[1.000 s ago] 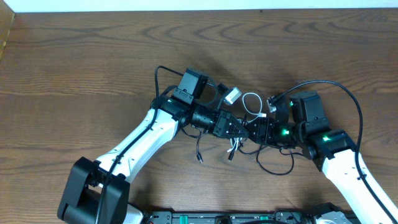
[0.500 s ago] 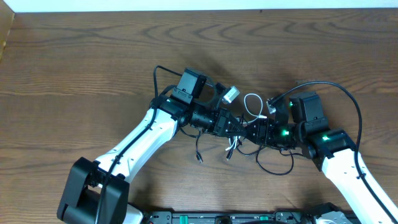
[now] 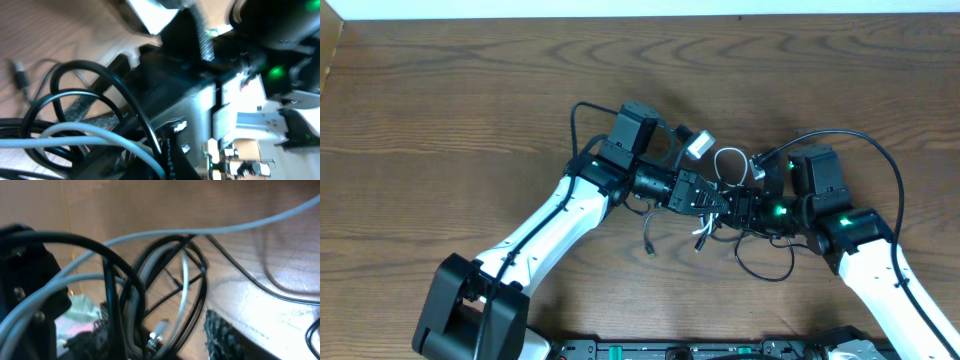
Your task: Untangle cables
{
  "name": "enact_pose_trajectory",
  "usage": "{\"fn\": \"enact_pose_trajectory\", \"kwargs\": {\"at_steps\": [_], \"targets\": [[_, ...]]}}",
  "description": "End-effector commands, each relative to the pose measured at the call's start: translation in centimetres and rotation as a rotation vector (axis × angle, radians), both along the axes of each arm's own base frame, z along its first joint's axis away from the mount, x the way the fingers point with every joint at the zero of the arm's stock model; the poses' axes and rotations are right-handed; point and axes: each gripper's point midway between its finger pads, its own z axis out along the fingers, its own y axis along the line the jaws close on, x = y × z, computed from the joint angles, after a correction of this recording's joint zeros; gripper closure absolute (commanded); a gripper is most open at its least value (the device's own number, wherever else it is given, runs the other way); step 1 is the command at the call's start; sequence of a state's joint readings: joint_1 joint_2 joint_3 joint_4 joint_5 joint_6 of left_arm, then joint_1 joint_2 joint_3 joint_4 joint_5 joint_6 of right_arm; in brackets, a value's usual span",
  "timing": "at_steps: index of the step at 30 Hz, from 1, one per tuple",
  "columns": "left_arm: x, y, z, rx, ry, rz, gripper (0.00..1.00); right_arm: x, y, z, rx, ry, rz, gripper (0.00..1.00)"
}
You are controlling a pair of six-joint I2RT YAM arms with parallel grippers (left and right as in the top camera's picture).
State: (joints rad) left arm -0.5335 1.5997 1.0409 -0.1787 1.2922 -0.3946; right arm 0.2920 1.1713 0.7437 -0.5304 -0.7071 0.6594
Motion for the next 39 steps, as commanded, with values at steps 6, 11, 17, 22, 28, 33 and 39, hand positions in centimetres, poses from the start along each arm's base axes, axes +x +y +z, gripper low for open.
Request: {"fn": "enact_pose_trajectory", "kwargs": {"at_steps": [6,11,17,22,28,33,39], "targets": [[-1.1,-0.7,0.6,-0.014,0.020,-0.038,0.93,-0.5,-4.9,-3.9,-0.329,0.069,-0.151,0.99],[0.3,0.4,-3.6,0.192,-0.022,0.083,0.93,-1.8,-9.8,-6.2,-0.602,0.127,-0.248,0.99],[1.8,6.8,-10.8,0.674,0.016,0.298,0.93,-2.6,-14.6,-6.7,-0.829,0.164,-0.393,0.99],[3.1,12.2,-12.1,0.796,0.111,0.405,0.92,-2.8,-16.2,-6.7,-0.877,0.183,-0.458,0.99],[6.1,17.1,-11.9,0.774,0.175,0.553,0.93,-2.1,-14.1,-6.7,-0.750,0.188,-0.433,0.99],[6.1,16.1,-9.7,0.573,0.235,0.513,0.93,-0.5,-7.6,-5.0,-0.414,0.125,-0.254,0.99],[3.7,12.0,-7.5,0.414,0.177,0.322,0.92,1.0,-0.3,1.2,0.011,-0.092,0.026,0.98]]}}
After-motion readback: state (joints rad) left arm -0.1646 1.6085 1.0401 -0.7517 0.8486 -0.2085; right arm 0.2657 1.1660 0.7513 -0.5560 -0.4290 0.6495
